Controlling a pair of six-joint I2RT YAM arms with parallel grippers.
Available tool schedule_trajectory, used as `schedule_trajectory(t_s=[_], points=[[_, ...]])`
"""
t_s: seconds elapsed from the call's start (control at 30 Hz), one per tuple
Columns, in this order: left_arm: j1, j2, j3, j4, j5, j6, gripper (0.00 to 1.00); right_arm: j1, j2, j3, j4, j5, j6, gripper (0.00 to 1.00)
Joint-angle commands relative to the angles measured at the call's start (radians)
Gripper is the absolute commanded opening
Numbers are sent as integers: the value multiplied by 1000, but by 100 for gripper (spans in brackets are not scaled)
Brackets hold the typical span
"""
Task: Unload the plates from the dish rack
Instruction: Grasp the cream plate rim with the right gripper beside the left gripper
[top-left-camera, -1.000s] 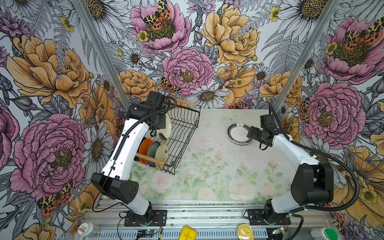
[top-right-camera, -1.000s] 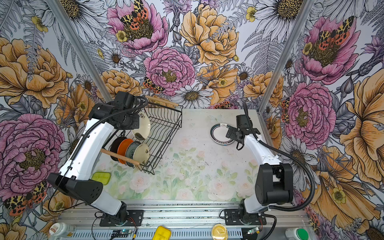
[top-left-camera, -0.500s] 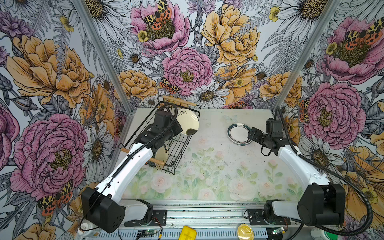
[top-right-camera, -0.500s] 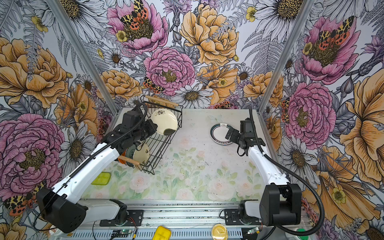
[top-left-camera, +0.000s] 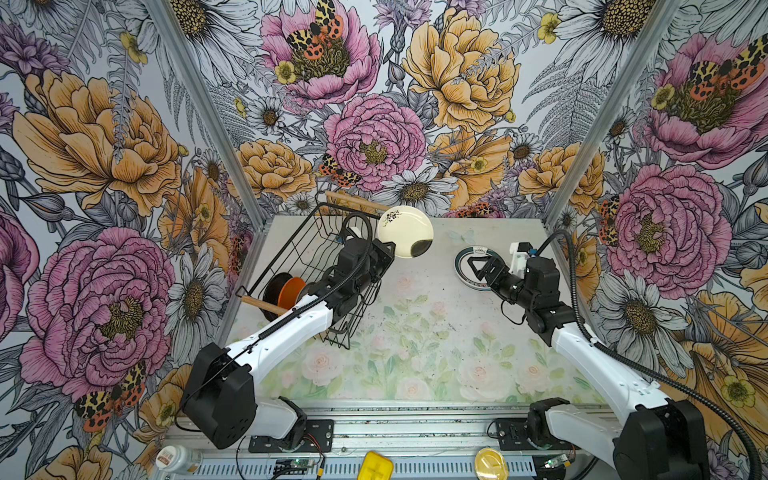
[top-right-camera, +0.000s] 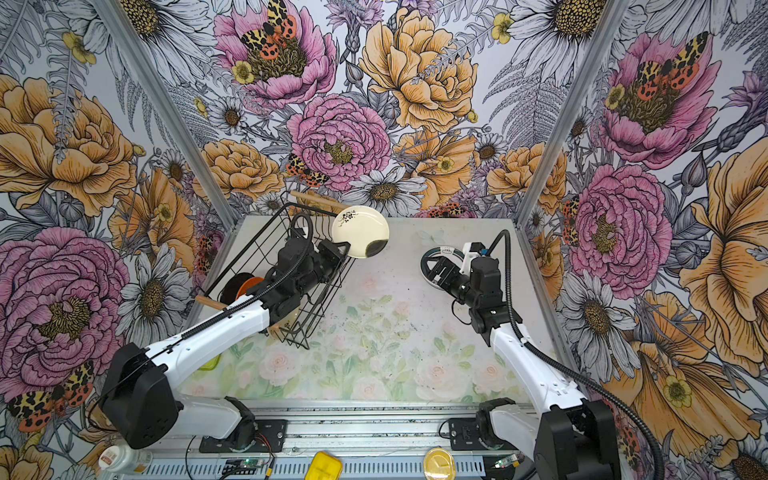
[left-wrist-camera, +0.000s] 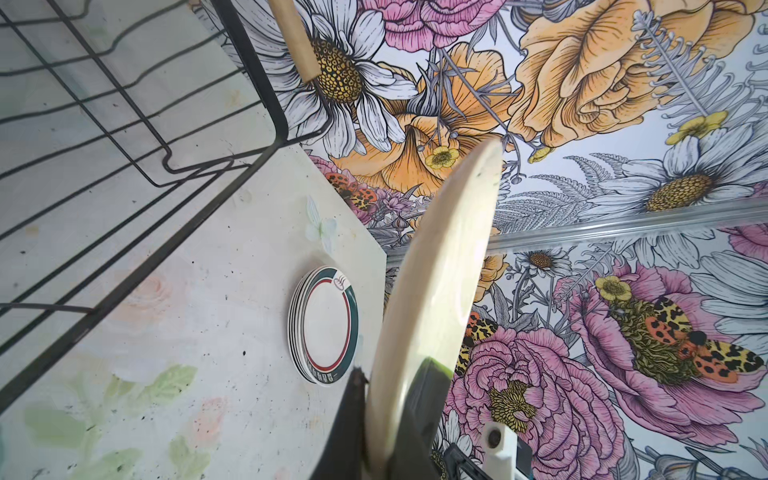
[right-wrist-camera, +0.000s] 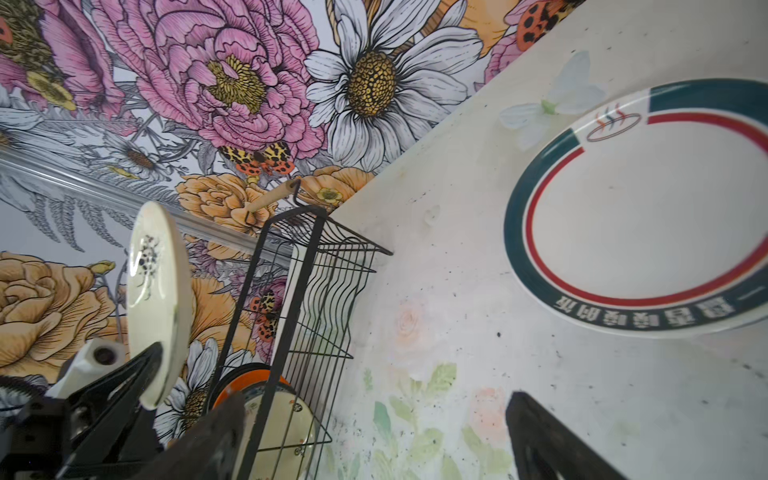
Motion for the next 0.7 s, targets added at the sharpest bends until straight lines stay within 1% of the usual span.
schedule_trajectory(t_s=[0.0,0.07,0.13,0.27,0.33,0.47,0.57,0.67], points=[[-20,63,49,90,22,-73,0,48,-15,-2,187,7,82,98],[-26,104,56,124,56,-106,0,77,-2,-5,249,21,101,97],[-32,135,58,159,75,-128,0,108,24,8,276,38,102,95],[-42,171,82,170,103,-138,0,156,107,58,310,46,111,85],[-46,177,86,172,114,-144,0,175,143,79,334,50,115,83],[-55,185,86,175,123,-151,0,196,207,129,325,52,113,80],[-50,196,83,189,147,-165,0,203,230,136,337,58,117,78],[-48,207,85,198,166,-174,0,203,238,133,364,71,125,68]])
